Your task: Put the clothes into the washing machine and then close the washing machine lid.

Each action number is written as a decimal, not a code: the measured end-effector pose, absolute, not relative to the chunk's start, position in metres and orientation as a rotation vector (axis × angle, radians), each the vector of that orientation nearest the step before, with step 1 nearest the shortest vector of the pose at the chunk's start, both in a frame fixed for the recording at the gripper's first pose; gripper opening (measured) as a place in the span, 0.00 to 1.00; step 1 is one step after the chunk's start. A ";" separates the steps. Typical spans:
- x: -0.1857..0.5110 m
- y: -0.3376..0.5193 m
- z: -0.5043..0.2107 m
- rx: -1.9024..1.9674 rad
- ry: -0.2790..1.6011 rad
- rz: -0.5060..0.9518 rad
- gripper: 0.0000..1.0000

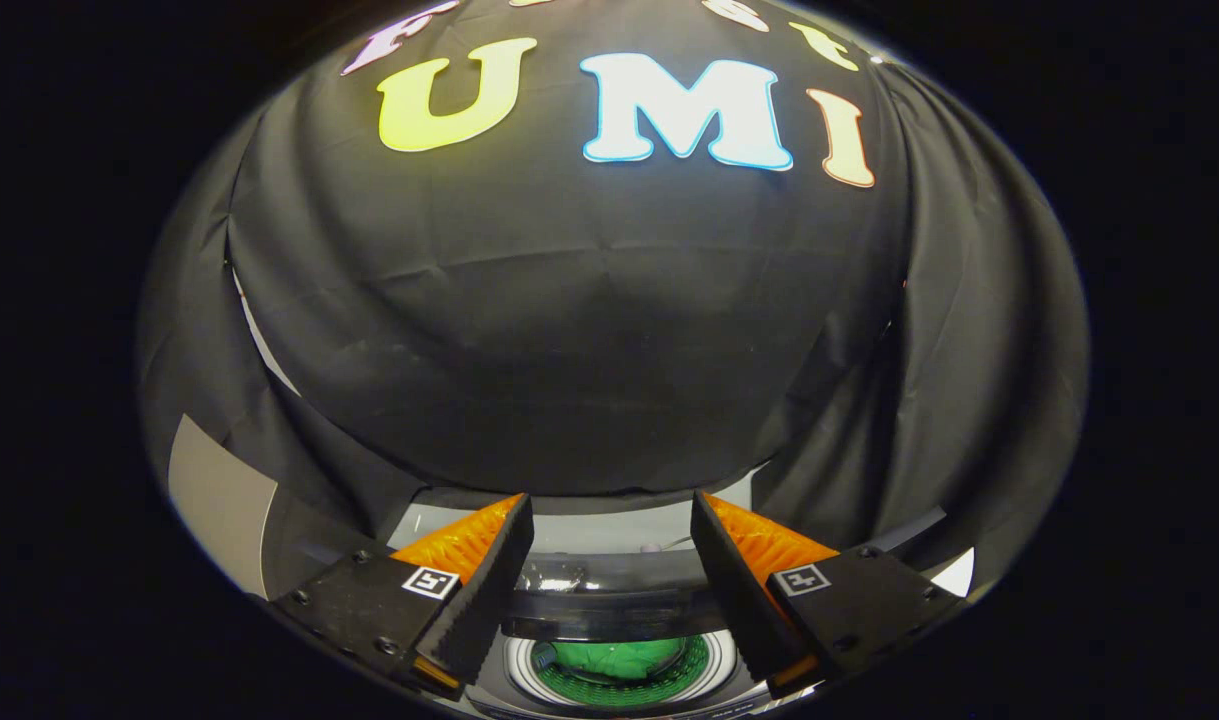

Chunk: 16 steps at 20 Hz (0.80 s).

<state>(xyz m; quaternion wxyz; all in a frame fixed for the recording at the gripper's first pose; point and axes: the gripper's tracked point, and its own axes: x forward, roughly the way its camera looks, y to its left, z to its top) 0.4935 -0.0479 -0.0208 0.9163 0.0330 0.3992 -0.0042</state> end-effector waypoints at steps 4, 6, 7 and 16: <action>0.488 -0.048 -0.022 0.061 0.846 0.004 0.98; 0.486 -0.048 -0.022 0.061 0.846 0.005 0.99; 0.487 -0.048 -0.021 0.058 0.838 0.008 0.99; 0.489 -0.047 -0.022 0.057 0.780 0.006 0.99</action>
